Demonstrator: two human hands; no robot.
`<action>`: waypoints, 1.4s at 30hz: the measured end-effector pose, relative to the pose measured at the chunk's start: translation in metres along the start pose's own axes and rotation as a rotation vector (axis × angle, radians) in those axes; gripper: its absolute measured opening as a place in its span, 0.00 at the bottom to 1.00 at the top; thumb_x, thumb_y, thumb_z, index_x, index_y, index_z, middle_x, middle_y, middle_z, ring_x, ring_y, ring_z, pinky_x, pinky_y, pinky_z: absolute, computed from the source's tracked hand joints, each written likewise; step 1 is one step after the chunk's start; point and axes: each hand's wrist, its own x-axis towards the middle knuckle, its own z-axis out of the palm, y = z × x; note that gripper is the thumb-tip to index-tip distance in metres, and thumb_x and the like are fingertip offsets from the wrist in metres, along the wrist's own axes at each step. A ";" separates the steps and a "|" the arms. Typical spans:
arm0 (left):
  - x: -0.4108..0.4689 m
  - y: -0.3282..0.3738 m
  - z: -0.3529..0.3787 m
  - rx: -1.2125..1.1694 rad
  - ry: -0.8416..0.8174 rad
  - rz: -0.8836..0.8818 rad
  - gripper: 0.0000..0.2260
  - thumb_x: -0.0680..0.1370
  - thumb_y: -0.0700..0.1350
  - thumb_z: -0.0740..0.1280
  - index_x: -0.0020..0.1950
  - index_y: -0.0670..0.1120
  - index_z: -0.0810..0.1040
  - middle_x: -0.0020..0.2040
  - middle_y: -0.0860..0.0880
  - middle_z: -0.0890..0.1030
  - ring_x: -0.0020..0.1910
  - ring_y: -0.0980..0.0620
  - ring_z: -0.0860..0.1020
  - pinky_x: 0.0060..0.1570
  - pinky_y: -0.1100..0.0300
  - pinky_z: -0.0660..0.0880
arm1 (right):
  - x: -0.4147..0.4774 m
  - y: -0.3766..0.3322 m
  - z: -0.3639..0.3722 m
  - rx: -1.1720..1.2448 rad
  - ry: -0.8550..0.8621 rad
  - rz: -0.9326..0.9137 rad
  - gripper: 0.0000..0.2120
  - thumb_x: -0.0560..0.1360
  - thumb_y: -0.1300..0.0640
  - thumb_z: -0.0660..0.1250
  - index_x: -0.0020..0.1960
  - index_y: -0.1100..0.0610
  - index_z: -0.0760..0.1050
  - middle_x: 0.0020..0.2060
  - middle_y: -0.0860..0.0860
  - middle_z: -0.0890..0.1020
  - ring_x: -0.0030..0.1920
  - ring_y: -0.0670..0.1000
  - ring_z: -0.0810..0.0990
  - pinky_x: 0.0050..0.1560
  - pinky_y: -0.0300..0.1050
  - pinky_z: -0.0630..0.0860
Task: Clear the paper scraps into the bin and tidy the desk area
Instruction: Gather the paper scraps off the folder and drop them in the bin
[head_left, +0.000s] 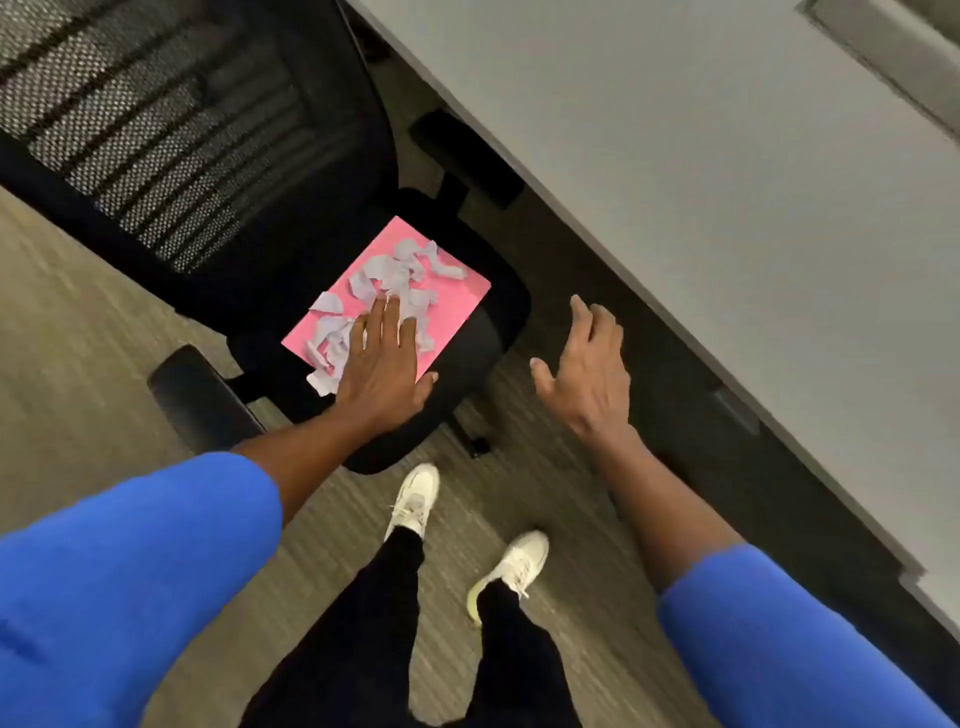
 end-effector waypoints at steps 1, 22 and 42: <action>-0.002 -0.008 0.012 0.002 -0.016 -0.055 0.38 0.80 0.61 0.67 0.82 0.39 0.62 0.86 0.34 0.53 0.87 0.34 0.50 0.85 0.36 0.51 | 0.002 -0.006 0.010 0.019 -0.029 -0.009 0.44 0.75 0.43 0.72 0.82 0.53 0.53 0.78 0.60 0.63 0.76 0.62 0.67 0.61 0.62 0.83; 0.030 -0.086 0.173 -0.292 0.108 -0.605 0.67 0.61 0.77 0.76 0.87 0.49 0.45 0.87 0.38 0.46 0.80 0.33 0.62 0.69 0.35 0.75 | 0.085 -0.118 0.247 0.072 -0.276 -0.241 0.44 0.72 0.26 0.66 0.81 0.37 0.51 0.80 0.60 0.56 0.77 0.64 0.65 0.49 0.62 0.84; 0.065 -0.098 0.180 -0.324 0.160 -0.487 0.23 0.82 0.44 0.72 0.75 0.43 0.71 0.76 0.40 0.67 0.71 0.40 0.70 0.71 0.50 0.75 | 0.116 -0.140 0.277 0.051 -0.243 -0.470 0.16 0.81 0.54 0.69 0.67 0.49 0.73 0.70 0.59 0.67 0.66 0.62 0.72 0.46 0.56 0.83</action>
